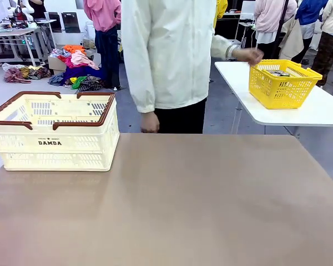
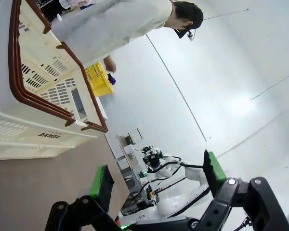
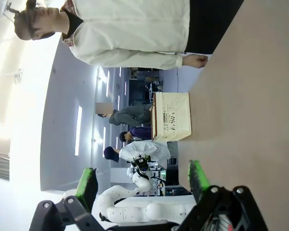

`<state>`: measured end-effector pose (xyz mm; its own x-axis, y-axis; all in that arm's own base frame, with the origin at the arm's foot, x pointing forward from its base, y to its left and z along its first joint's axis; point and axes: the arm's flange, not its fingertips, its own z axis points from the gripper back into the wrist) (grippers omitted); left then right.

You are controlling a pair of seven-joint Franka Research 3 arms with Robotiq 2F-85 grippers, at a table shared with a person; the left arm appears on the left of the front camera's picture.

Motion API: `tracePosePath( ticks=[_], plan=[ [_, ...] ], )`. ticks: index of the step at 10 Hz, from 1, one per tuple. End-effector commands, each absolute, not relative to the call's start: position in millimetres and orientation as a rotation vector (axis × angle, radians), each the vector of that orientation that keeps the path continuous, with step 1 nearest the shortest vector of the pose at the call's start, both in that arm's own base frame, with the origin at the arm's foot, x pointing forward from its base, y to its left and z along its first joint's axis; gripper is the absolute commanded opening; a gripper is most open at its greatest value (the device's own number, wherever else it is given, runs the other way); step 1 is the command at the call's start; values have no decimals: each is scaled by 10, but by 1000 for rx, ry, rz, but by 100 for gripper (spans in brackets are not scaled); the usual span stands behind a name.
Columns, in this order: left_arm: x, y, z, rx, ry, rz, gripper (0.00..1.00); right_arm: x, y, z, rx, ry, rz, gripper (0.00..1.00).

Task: Place the drinks into the Shopping basket.
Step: Pick up one drink and place it into the Shopping basket.

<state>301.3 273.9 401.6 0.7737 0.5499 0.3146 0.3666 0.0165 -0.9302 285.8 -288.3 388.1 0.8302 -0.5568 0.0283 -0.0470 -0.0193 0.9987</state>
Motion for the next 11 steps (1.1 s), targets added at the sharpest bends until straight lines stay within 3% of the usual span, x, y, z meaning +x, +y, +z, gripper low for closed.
tracePosePath(
  ticks=[1, 11],
  plan=[
    [3011, 2707, 4005, -1610, -744, 155, 100, 2836, -2872, 3922, 1565, -470, -441, 100],
    [3011, 2707, 4005, -1610, -744, 155, 100, 2836, -2872, 3922, 1565, -470, -441, 100]
  ],
)
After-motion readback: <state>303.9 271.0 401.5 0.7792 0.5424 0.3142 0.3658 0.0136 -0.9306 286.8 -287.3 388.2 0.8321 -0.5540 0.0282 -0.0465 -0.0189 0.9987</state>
